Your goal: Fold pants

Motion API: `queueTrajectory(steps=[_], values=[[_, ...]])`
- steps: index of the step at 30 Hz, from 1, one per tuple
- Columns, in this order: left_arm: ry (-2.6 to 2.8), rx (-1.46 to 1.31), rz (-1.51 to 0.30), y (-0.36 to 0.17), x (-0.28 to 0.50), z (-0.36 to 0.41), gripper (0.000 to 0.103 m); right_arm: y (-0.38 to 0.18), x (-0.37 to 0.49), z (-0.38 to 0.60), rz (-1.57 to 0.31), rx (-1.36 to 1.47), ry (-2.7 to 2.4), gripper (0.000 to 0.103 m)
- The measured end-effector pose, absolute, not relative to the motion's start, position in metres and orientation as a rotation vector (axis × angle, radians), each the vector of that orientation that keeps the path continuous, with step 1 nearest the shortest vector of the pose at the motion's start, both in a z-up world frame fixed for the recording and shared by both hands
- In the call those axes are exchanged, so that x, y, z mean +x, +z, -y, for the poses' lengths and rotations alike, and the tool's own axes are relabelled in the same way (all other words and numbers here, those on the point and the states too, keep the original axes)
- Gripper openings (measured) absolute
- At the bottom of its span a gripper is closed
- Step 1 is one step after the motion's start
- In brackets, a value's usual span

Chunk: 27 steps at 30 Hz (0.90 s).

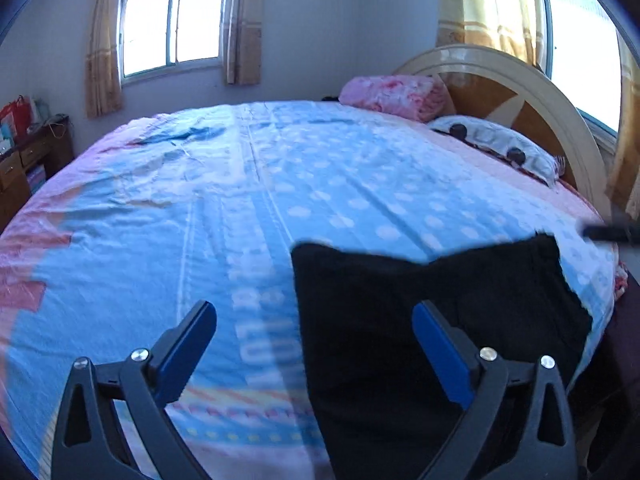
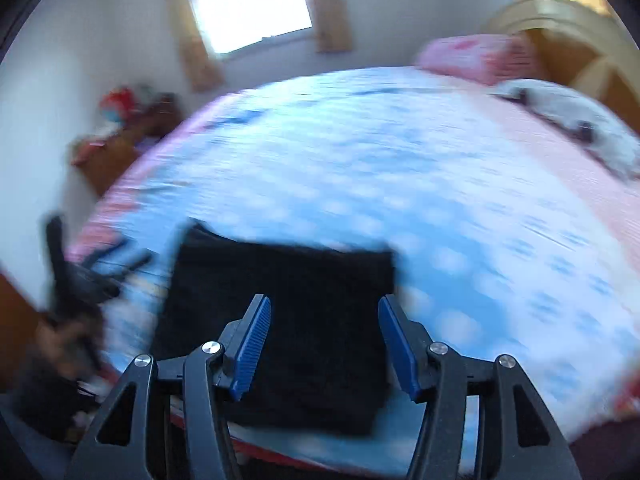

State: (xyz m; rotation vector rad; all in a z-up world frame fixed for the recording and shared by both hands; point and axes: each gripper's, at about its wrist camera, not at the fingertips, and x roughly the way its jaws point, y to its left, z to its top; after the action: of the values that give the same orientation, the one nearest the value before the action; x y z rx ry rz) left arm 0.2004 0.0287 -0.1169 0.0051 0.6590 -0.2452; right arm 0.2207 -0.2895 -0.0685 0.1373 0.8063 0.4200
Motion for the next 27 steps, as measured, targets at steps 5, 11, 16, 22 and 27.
queueTrajectory(steps=[5,11,16,22,27], values=[[-0.236,0.01,-0.742,-0.151,0.185,-0.027,0.102,-0.077,0.28,0.217,-0.882,0.097,0.602,0.058],[-0.234,-0.037,-0.805,-0.168,0.188,-0.034,0.103,-0.134,0.346,0.142,-1.128,0.049,0.685,0.036],[-0.251,-0.075,-0.818,-0.176,0.191,-0.039,0.103,-0.154,0.357,0.124,-1.147,-0.115,0.624,0.0],[-0.258,-0.093,-0.81,-0.175,0.191,-0.041,0.103,-0.148,0.37,0.146,-1.138,-0.037,0.61,0.001],[-0.254,-0.094,-0.807,-0.174,0.189,-0.043,0.103,-0.127,0.372,0.14,-1.121,0.083,0.701,0.08]])
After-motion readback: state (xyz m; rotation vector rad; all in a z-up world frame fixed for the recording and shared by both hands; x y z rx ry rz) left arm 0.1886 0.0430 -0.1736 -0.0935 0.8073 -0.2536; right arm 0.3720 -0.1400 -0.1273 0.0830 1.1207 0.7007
